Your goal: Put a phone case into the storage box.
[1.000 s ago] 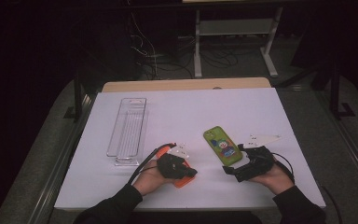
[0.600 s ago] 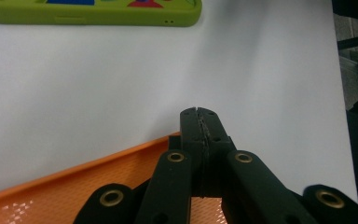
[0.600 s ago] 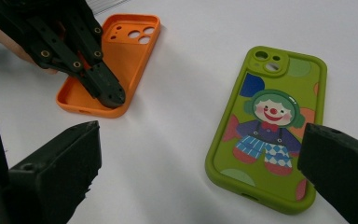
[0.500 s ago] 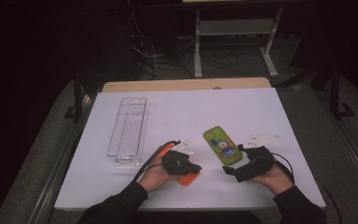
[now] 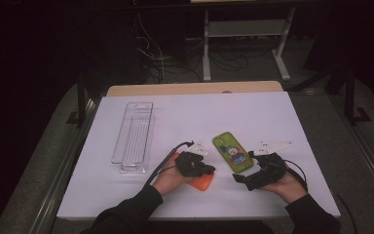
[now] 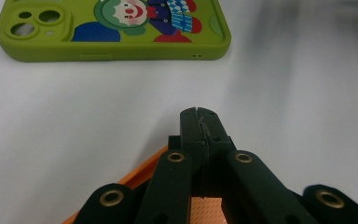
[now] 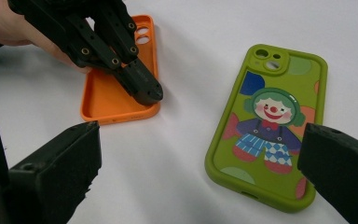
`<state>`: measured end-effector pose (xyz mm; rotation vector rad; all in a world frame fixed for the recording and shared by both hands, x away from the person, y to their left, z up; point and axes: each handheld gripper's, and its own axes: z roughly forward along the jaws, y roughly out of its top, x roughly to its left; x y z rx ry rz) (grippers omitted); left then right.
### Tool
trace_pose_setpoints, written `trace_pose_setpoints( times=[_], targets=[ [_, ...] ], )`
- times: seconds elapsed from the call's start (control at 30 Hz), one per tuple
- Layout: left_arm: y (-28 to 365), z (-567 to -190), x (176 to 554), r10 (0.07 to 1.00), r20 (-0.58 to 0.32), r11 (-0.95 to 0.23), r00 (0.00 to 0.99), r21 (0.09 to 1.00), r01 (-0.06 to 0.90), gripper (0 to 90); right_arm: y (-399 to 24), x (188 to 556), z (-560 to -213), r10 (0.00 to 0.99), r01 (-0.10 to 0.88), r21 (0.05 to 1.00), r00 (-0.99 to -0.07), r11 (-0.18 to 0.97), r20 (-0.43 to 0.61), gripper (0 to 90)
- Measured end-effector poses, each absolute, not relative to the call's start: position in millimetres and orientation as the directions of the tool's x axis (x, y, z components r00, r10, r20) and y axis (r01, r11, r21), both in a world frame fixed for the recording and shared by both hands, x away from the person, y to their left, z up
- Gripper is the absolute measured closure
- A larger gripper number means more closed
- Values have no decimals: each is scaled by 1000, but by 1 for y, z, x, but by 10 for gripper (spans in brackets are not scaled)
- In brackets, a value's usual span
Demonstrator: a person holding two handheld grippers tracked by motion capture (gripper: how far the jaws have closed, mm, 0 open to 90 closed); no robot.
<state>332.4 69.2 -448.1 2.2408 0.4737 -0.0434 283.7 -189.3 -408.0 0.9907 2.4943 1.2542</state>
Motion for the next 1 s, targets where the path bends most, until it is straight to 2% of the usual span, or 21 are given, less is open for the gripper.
trace_pose_setpoints(
  times=[0.17,0.33,0.37,0.6,0.67,1.0],
  targets=[
    [75,-441,332,317,-193,-573,929,741,350,868,-189,283,-408,633,487,764,-762,423,135,0],
    [91,-421,331,313,-211,-552,926,753,358,713,-190,284,-409,633,485,765,-763,424,133,0],
    [95,-417,331,309,-206,-556,929,753,352,713,-190,284,-409,633,485,765,-763,424,133,0],
    [130,-396,331,336,-203,-519,920,775,361,521,-189,283,-409,634,487,763,-762,426,133,0],
    [139,-392,332,340,-204,-505,918,784,361,431,-189,283,-410,633,487,763,-762,426,133,0],
    [193,-373,328,409,-185,-428,893,825,368,256,-188,283,-411,624,482,763,-770,431,134,0]
  ],
)
